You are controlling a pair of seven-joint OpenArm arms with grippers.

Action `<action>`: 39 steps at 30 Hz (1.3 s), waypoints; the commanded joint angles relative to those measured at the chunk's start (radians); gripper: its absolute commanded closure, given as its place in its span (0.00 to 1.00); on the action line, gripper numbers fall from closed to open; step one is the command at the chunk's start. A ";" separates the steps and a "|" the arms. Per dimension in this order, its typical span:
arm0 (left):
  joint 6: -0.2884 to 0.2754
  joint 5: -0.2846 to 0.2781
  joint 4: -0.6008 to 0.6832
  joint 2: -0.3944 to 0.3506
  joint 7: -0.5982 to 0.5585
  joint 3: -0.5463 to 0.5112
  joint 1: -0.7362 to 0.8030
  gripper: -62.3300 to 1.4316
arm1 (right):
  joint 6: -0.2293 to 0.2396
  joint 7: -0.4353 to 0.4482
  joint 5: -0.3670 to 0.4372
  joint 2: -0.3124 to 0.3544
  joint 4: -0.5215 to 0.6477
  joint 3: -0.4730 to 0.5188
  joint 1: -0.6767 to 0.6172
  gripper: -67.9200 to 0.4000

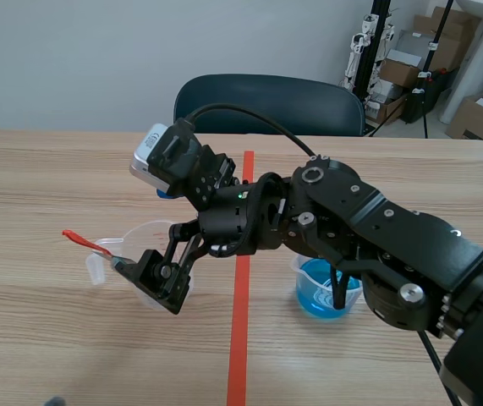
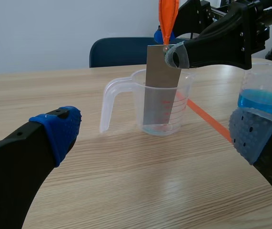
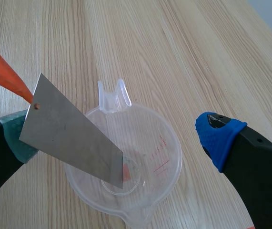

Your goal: Do the redox reaction experiment. return to the home posture

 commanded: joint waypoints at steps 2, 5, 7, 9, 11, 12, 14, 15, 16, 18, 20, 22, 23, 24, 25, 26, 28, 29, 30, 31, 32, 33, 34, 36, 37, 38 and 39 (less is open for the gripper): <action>0.001 -0.010 0.009 0.000 0.006 -0.001 -0.003 0.00 | -0.001 0.012 0.007 0.000 0.019 0.006 0.014 0.00; 0.001 -0.010 0.009 0.000 0.007 -0.001 -0.003 0.00 | -0.001 0.012 0.007 0.000 0.019 0.006 0.014 0.00; 0.001 -0.010 0.009 0.000 0.006 -0.001 -0.003 0.00 | -0.001 0.012 0.007 0.000 0.019 0.006 0.014 0.00; 0.001 -0.010 0.009 0.000 0.006 -0.001 -0.003 0.00 | -0.001 0.012 0.007 0.000 0.019 0.006 0.014 0.00; 0.001 -0.010 0.009 0.000 0.006 -0.001 -0.003 0.00 | -0.001 0.012 0.007 0.000 0.019 0.006 0.014 0.00; 0.001 -0.010 0.009 0.000 0.006 -0.001 -0.003 0.00 | -0.001 0.012 0.007 0.000 0.019 0.006 0.014 0.00; 0.001 -0.010 0.009 0.000 0.006 -0.001 -0.003 0.00 | -0.001 0.012 0.007 0.000 0.019 0.006 0.014 0.00; 0.001 -0.010 0.009 0.000 0.006 -0.001 -0.003 0.00 | -0.001 0.012 0.007 0.000 0.019 0.006 0.014 0.00; 0.001 -0.010 0.009 0.000 0.006 -0.001 -0.003 0.00 | -0.001 0.012 0.007 0.000 0.019 0.006 0.014 0.00; 0.001 -0.010 0.009 0.000 0.006 -0.001 -0.003 0.00 | -0.001 0.012 0.007 0.000 0.019 0.006 0.014 0.00; 0.001 -0.010 0.009 0.000 0.006 -0.001 -0.003 0.00 | -0.001 0.012 0.007 0.000 0.019 0.006 0.014 0.00; 0.001 -0.010 0.009 0.000 0.006 -0.001 -0.003 0.00 | -0.001 0.012 0.007 0.000 0.019 0.006 0.014 0.00; 0.001 -0.010 0.009 0.000 0.006 -0.001 -0.003 0.00 | -0.001 0.012 0.007 0.000 0.019 0.006 0.014 0.00; 0.001 -0.010 0.009 0.000 0.006 -0.001 -0.003 0.00 | 0.000 0.012 0.007 -0.001 0.019 0.006 0.014 0.00; 0.001 -0.010 0.009 0.000 0.006 -0.001 -0.003 0.00 | 0.000 0.012 0.008 -0.001 0.019 0.006 0.014 0.00; 0.001 -0.010 0.009 0.000 0.006 -0.001 -0.003 0.00 | 0.000 0.012 0.008 -0.001 0.019 0.006 0.014 0.00; 0.001 -0.010 0.009 -0.001 0.006 -0.001 -0.003 0.00 | 0.000 0.012 0.008 -0.003 0.019 0.006 0.014 0.00; 0.001 -0.010 0.009 -0.001 0.006 -0.001 -0.003 0.00 | 0.000 0.012 0.008 -0.003 0.019 0.006 0.014 0.00; 0.001 -0.010 0.009 -0.001 0.006 -0.001 -0.003 0.00 | 0.000 0.014 0.008 -0.003 0.020 0.006 0.014 0.00; 0.001 -0.010 0.009 -0.001 0.006 -0.001 -0.002 0.00 | 0.000 0.016 0.008 -0.003 0.021 0.006 0.014 0.00; 0.001 -0.010 0.009 -0.001 0.006 -0.001 0.000 0.00 | 0.000 0.016 0.008 -0.003 0.021 0.006 0.014 0.00; 0.001 -0.010 0.009 -0.001 0.001 -0.001 0.003 0.00 | 0.000 0.016 0.008 -0.003 0.022 0.006 0.014 0.00; 0.002 -0.010 0.009 -0.002 -0.008 -0.001 0.008 0.00 | 0.000 0.016 0.008 -0.003 0.025 0.006 0.014 0.00; 0.002 -0.010 0.009 -0.011 -0.040 -0.001 0.026 0.00 | 0.000 0.016 0.012 -0.003 0.032 0.006 0.014 0.00; 0.002 -0.014 0.010 -0.019 -0.066 -0.001 0.039 0.00 | 0.000 0.016 0.012 -0.003 0.039 0.006 0.014 0.00; 0.002 -0.014 0.011 -0.029 -0.098 -0.002 0.053 0.00 | 0.000 0.015 0.012 -0.003 0.047 0.006 0.014 0.00; 0.002 -0.018 0.013 -0.040 -0.126 -0.002 0.068 0.00 | 0.000 0.015 0.012 -0.003 0.056 0.006 0.014 0.00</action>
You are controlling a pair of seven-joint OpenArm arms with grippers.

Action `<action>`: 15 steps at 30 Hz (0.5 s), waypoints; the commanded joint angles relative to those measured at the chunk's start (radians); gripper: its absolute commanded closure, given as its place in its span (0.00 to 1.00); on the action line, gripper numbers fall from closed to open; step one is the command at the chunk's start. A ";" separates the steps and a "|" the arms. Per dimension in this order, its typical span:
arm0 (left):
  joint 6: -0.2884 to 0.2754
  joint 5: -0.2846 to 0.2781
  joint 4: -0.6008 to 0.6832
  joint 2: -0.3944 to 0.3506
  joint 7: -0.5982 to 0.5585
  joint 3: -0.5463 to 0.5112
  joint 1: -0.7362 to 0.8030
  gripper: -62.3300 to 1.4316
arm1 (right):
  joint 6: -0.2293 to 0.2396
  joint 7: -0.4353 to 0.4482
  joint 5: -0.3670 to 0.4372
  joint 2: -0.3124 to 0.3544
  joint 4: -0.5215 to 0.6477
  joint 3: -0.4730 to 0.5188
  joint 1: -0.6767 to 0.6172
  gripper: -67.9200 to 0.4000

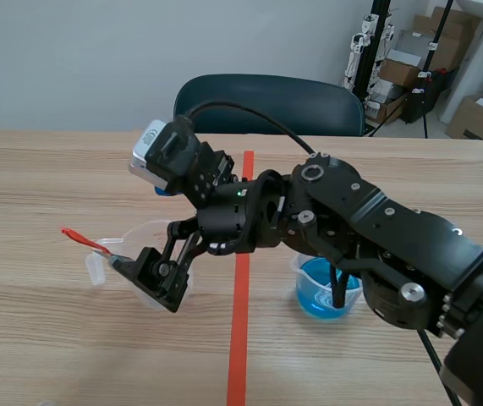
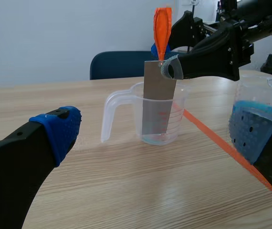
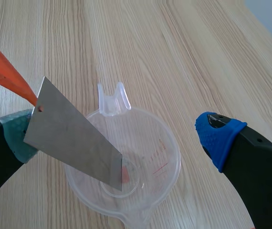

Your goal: Do the redox reaction experiment. return to the home posture

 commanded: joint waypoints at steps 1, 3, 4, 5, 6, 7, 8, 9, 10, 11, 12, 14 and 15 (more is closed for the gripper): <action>0.002 -0.016 0.018 -0.037 -0.039 -0.004 0.054 0.00 | 0.000 0.013 0.011 -0.003 0.050 0.006 0.014 0.00; 0.002 -0.045 0.037 -0.069 -0.039 -0.004 0.097 0.00 | 0.000 0.006 0.012 -0.003 0.074 0.006 0.014 0.00; 0.002 -0.068 0.047 -0.087 -0.039 -0.004 0.118 0.00 | 0.000 -0.001 0.015 -0.003 0.085 0.006 0.014 0.00; 0.002 -0.098 0.062 -0.108 -0.035 -0.004 0.142 0.00 | 0.000 -0.010 0.019 -0.003 0.098 0.006 0.014 0.00; 0.002 -0.126 0.077 -0.129 -0.034 -0.004 0.166 0.00 | 0.000 -0.016 0.023 -0.003 0.112 0.006 0.014 0.00; 0.002 -0.157 0.096 -0.154 -0.033 -0.004 0.188 0.00 | 0.000 -0.025 0.032 -0.003 0.127 0.006 0.014 0.00; 0.002 -0.182 0.116 -0.180 -0.032 -0.005 0.209 0.00 | 0.000 -0.036 0.043 -0.002 0.143 0.006 0.014 0.00; 0.002 -0.204 0.139 -0.208 -0.025 -0.005 0.229 0.00 | 0.000 -0.046 0.057 0.000 0.161 0.006 0.014 0.00; 0.005 -0.227 0.164 -0.238 -0.009 -0.006 0.248 0.00 | 0.000 -0.059 0.074 0.003 0.179 0.006 0.014 0.00; 0.008 -0.248 0.192 -0.269 0.014 -0.011 0.267 0.00 | 0.000 -0.072 0.090 0.006 0.199 0.007 0.014 0.00; 0.009 -0.270 0.222 -0.300 0.037 -0.018 0.284 0.00 | 0.000 -0.081 0.105 0.010 0.219 0.006 0.014 0.00; 0.009 -0.320 0.287 -0.360 0.091 -0.037 0.317 0.00 | 0.000 -0.095 0.143 0.020 0.259 0.007 0.012 0.00; 0.009 -0.344 0.317 -0.388 0.122 -0.050 0.334 0.00 | 0.000 -0.103 0.157 0.025 0.280 0.008 0.012 0.00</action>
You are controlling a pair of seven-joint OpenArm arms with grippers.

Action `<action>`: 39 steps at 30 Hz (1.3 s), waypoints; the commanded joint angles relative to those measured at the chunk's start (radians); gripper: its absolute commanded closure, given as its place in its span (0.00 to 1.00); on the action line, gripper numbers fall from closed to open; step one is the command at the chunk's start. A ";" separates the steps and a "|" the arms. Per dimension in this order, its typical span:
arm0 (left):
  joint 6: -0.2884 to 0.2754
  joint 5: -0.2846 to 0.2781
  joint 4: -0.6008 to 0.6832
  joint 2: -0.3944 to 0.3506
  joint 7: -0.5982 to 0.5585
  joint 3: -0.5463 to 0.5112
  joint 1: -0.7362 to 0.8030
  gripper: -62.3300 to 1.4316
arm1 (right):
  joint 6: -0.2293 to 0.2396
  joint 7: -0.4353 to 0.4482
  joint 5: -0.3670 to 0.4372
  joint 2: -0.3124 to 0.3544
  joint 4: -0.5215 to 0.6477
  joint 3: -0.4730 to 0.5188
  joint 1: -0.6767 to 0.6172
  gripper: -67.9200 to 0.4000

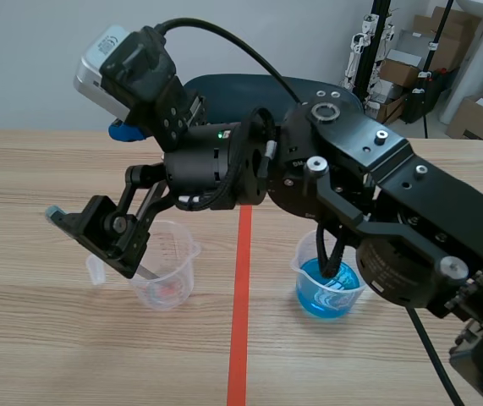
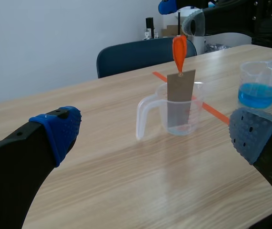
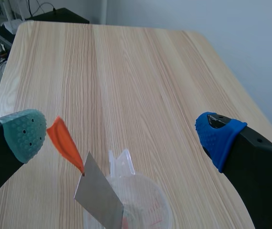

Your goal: Do the redox reaction experiment. return to the home posture

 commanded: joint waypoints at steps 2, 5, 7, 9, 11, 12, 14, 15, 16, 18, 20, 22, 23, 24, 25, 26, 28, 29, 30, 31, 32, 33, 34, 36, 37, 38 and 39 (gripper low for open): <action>0.006 -0.057 0.080 -0.065 0.055 -0.051 0.029 0.00 | 0.000 -0.005 0.039 0.021 0.065 0.008 0.011 0.00; 0.006 -0.110 0.154 -0.135 0.135 -0.096 0.048 0.00 | -0.001 -0.010 0.070 0.050 0.130 0.008 0.011 0.00; 0.006 -0.135 0.200 -0.175 0.187 -0.119 0.047 0.00 | -0.002 -0.010 0.082 0.073 0.171 0.008 0.011 0.00; 0.006 -0.149 0.251 -0.212 0.240 -0.133 0.047 0.00 | -0.002 -0.010 0.087 0.100 0.209 0.008 0.011 0.00; 0.006 -0.155 0.295 -0.248 0.287 -0.136 0.035 0.00 | -0.014 -0.010 0.095 0.127 0.242 0.010 0.011 0.00; 0.006 -0.155 0.310 -0.262 0.313 -0.136 0.024 0.00 | -0.034 -0.010 0.096 0.141 0.258 0.010 0.011 0.00; 0.005 -0.155 0.336 -0.278 0.367 -0.136 -0.009 0.00 | -0.097 -0.007 0.097 0.171 0.294 0.014 0.005 0.00; 0.006 -0.156 0.344 -0.280 0.384 -0.136 -0.023 0.00 | -0.124 -0.002 0.097 0.184 0.310 0.023 -0.004 0.00; 0.005 -0.156 0.352 -0.281 0.402 -0.136 -0.037 0.00 | -0.147 0.001 0.097 0.196 0.327 0.038 -0.017 0.00; 0.004 -0.155 0.364 -0.281 0.425 -0.135 -0.064 0.00 | -0.167 0.010 0.093 0.214 0.359 0.080 -0.047 0.00; -0.002 -0.155 0.373 -0.285 0.445 -0.135 -0.089 0.00 | -0.166 0.011 0.087 0.223 0.385 0.131 -0.077 0.00; -0.006 -0.155 0.384 -0.298 0.479 -0.131 -0.121 0.00 | -0.167 0.014 0.080 0.234 0.407 0.181 -0.108 0.00; -0.012 -0.155 0.389 -0.304 0.502 -0.130 -0.137 0.00 | -0.169 0.014 0.071 0.239 0.417 0.206 -0.124 0.00; -0.025 -0.155 0.394 -0.312 0.525 -0.130 -0.157 0.00 | -0.173 0.018 0.061 0.246 0.423 0.230 -0.141 0.00; -0.034 -0.156 0.399 -0.318 0.544 -0.130 -0.177 0.00 | -0.181 0.026 0.051 0.253 0.429 0.253 -0.157 0.00; -0.043 -0.156 0.403 -0.325 0.560 -0.130 -0.197 0.00 | -0.193 0.037 0.036 0.260 0.432 0.275 -0.175 0.00; -0.061 -0.159 0.410 -0.336 0.593 -0.129 -0.237 0.00 | -0.223 0.071 0.007 0.276 0.434 0.323 -0.216 0.00; -0.066 -0.163 0.412 -0.343 0.608 -0.122 -0.258 0.00 | -0.241 0.084 -0.007 0.284 0.434 0.348 -0.237 0.00; -0.067 -0.176 0.413 -0.350 0.626 -0.111 -0.281 0.00 | -0.254 0.096 -0.018 0.292 0.434 0.375 -0.258 0.00; -0.066 -0.184 0.414 -0.357 0.647 -0.096 -0.305 0.00 | -0.267 0.104 -0.027 0.299 0.434 0.401 -0.280 0.00; -0.066 -0.184 0.414 -0.364 0.667 -0.079 -0.330 0.00 | -0.267 0.111 -0.034 0.306 0.434 0.429 -0.302 0.00; -0.066 -0.184 0.414 -0.369 0.690 -0.060 -0.355 0.00 | -0.267 0.112 -0.037 0.310 0.434 0.459 -0.323 0.00; -0.066 -0.184 0.414 -0.375 0.715 -0.039 -0.383 0.00 | -0.266 0.112 -0.039 0.313 0.434 0.489 -0.344 0.00; -0.066 -0.185 0.414 -0.378 0.758 0.002 -0.435 0.00 | -0.266 0.114 -0.039 0.313 0.434 0.544 -0.382 0.00; -0.066 -0.184 0.414 -0.377 0.775 0.021 -0.460 0.00 | -0.266 0.116 -0.039 0.313 0.434 0.570 -0.401 0.00; -0.066 -0.184 0.414 -0.377 0.791 0.042 -0.484 0.00 | -0.266 0.124 -0.039 0.313 0.434 0.595 -0.420 0.00; -0.066 -0.185 0.414 -0.377 0.809 0.061 -0.506 0.00 | -0.266 0.131 -0.039 0.313 0.434 0.620 -0.439 0.00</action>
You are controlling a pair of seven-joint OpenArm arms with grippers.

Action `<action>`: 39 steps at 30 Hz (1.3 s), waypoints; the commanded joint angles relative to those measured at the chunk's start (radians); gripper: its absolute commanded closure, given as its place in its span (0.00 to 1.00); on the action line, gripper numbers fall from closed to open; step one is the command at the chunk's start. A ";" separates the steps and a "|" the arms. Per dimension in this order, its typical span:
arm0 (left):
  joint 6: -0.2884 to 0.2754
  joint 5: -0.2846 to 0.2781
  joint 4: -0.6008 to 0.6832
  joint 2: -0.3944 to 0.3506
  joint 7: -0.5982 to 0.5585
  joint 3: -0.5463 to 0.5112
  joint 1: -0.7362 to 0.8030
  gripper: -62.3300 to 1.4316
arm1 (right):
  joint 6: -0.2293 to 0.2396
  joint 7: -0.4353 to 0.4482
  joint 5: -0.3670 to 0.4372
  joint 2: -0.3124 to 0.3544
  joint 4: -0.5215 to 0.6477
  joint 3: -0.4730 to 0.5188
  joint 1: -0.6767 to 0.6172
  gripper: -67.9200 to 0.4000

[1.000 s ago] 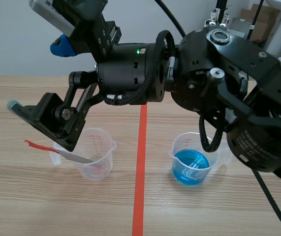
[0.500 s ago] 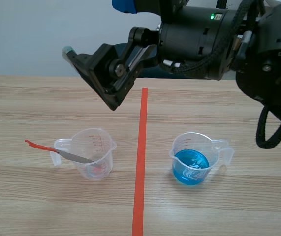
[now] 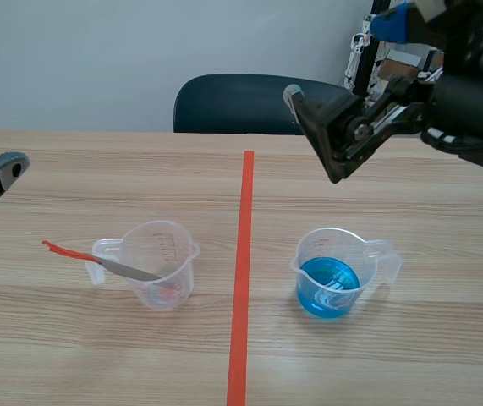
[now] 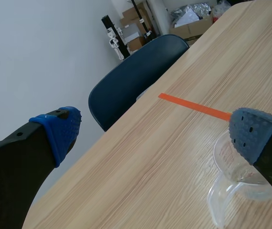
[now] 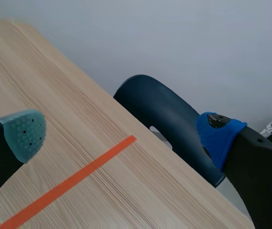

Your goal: Do the redox reaction experiment. return to the home posture

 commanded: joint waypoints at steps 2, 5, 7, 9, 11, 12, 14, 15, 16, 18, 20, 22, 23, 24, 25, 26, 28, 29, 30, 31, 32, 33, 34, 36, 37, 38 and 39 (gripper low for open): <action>-0.001 -0.011 0.011 0.000 0.015 0.039 -0.051 0.00 | -0.003 0.047 0.007 0.005 0.008 0.050 -0.036 0.00; -0.001 -0.011 0.011 0.004 0.055 0.098 -0.103 0.00 | -0.003 0.089 0.007 0.004 0.008 0.114 -0.103 0.00; -0.001 -0.011 0.010 0.005 0.079 0.136 -0.135 0.00 | -0.003 0.116 0.007 0.004 0.008 0.158 -0.146 0.00; 0.000 -0.011 0.010 0.005 0.090 0.164 -0.159 0.00 | -0.003 0.147 0.007 0.001 0.008 0.198 -0.180 0.00; 0.000 -0.011 0.010 0.005 0.101 0.187 -0.182 0.00 | -0.003 0.180 0.006 -0.006 0.008 0.237 -0.206 0.00; 0.000 -0.011 0.010 0.005 0.106 0.200 -0.192 0.00 | -0.003 0.188 0.003 -0.010 0.009 0.256 -0.216 0.00; 0.002 -0.010 0.010 0.005 0.126 0.220 -0.210 0.00 | -0.003 0.187 -0.023 -0.013 0.021 0.286 -0.233 0.00; 0.002 -0.010 0.010 0.005 0.134 0.229 -0.219 0.00 | -0.003 0.185 -0.045 -0.013 0.031 0.298 -0.242 0.00; 0.002 -0.010 0.009 0.005 0.140 0.237 -0.224 0.00 | -0.003 0.176 -0.065 -0.013 0.043 0.307 -0.252 0.00; 0.002 -0.010 0.005 0.006 0.154 0.246 -0.230 0.00 | -0.003 0.158 -0.084 -0.014 0.071 0.322 -0.274 0.00; 0.002 -0.010 0.005 0.010 0.167 0.246 -0.229 0.00 | -0.004 0.155 -0.094 -0.015 0.096 0.327 -0.298 0.00; 0.002 -0.006 0.003 0.019 0.171 0.246 -0.229 0.00 | -0.003 0.134 -0.094 -0.015 0.122 0.330 -0.327 0.00; 0.002 -0.006 0.001 0.024 0.171 0.246 -0.229 0.00 | -0.003 0.122 -0.094 -0.015 0.137 0.330 -0.343 0.00; 0.002 -0.006 0.000 0.031 0.171 0.246 -0.229 0.00 | -0.003 0.117 -0.094 -0.015 0.148 0.330 -0.360 0.00; 0.002 -0.006 0.000 0.037 0.171 0.246 -0.229 0.00 | -0.003 0.117 -0.094 -0.015 0.158 0.330 -0.377 0.00; 0.001 -0.006 0.000 0.041 0.171 0.246 -0.229 0.00 | -0.003 0.117 -0.094 -0.015 0.166 0.330 -0.393 0.00; -0.006 -0.006 0.000 0.050 0.171 0.246 -0.229 0.00 | -0.003 0.117 -0.095 -0.021 0.179 0.332 -0.423 0.00; -0.006 -0.006 0.000 0.055 0.171 0.246 -0.229 0.00 | -0.003 0.117 -0.094 -0.027 0.182 0.338 -0.437 0.00; -0.008 -0.004 0.000 0.058 0.171 0.246 -0.229 0.00 | -0.003 0.118 -0.095 -0.033 0.183 0.344 -0.451 0.00; -0.009 -0.001 0.000 0.062 0.172 0.246 -0.229 0.00 | -0.003 0.119 -0.095 -0.036 0.183 0.349 -0.463 0.00; -0.009 0.001 0.000 0.067 0.173 0.246 -0.229 0.00 | -0.003 0.117 -0.095 -0.037 0.183 0.354 -0.474 0.00; -0.009 0.001 0.000 0.072 0.176 0.246 -0.229 0.00 | -0.003 0.117 -0.099 -0.037 0.183 0.357 -0.486 0.00; -0.010 0.001 0.000 0.075 0.176 0.246 -0.227 0.00 | -0.003 0.117 -0.107 -0.037 0.183 0.359 -0.495 0.00; -0.010 0.000 0.000 0.075 0.171 0.246 -0.219 0.00 | -0.003 0.117 -0.134 -0.037 0.183 0.359 -0.512 0.00; -0.009 0.000 0.000 0.074 0.171 0.246 -0.214 0.00 | -0.003 0.117 -0.141 -0.037 0.183 0.359 -0.520 0.00; -0.008 0.001 0.000 0.074 0.171 0.246 -0.208 0.00 | -0.003 0.118 -0.142 -0.037 0.183 0.359 -0.525 0.00; -0.006 0.001 0.000 0.074 0.167 0.246 -0.201 0.00 | -0.004 0.117 -0.142 -0.037 0.183 0.359 -0.531 0.00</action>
